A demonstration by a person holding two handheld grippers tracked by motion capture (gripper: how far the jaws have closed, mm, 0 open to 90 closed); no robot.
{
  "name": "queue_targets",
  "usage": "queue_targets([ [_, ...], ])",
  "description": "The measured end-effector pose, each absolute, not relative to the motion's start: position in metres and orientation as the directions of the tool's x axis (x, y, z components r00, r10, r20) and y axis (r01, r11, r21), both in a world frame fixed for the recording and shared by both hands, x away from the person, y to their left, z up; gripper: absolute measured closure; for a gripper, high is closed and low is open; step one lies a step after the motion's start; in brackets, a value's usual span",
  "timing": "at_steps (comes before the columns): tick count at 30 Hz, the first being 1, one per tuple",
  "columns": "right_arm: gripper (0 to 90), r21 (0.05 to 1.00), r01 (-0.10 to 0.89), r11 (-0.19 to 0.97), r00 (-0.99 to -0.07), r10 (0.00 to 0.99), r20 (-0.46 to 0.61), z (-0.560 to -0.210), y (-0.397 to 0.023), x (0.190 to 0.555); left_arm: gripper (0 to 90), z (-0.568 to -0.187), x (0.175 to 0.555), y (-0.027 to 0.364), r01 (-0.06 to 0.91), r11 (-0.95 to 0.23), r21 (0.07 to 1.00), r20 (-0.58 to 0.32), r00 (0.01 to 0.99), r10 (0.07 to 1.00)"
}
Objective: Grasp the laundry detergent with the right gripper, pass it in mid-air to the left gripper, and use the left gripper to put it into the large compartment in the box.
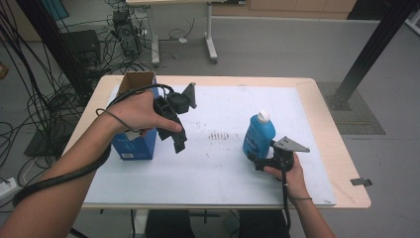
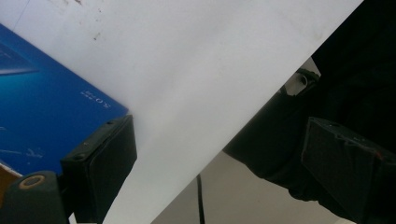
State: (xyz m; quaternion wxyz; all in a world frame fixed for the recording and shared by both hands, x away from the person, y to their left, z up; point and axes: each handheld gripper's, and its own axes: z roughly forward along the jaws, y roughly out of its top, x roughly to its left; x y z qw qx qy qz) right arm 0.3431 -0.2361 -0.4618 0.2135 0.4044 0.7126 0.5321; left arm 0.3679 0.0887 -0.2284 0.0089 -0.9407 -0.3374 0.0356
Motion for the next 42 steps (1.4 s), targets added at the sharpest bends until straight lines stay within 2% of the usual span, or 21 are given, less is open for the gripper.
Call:
queue_targets([
  [30,2.9,0.931,0.348,0.106,-0.585,0.801,0.127,-0.4627,-0.2328,0.3445,10.6,-0.2292,0.3684,0.0894,0.635,-0.772,-0.043,-0.063,0.769,0.636],
  [34,4.9,0.933,0.342,0.109,-0.589,0.799,0.123,-0.463,-0.2309,0.3457,10.6,-0.2289,0.3685,0.0898,0.635,-0.771,-0.042,-0.063,0.769,0.636],
  [42,14.6,0.934,0.34,0.108,-0.593,0.796,0.124,-0.4638,-0.2285,0.347,10.6,-0.229,0.369,0.0917,0.639,-0.768,-0.04,-0.062,0.766,0.64],
])
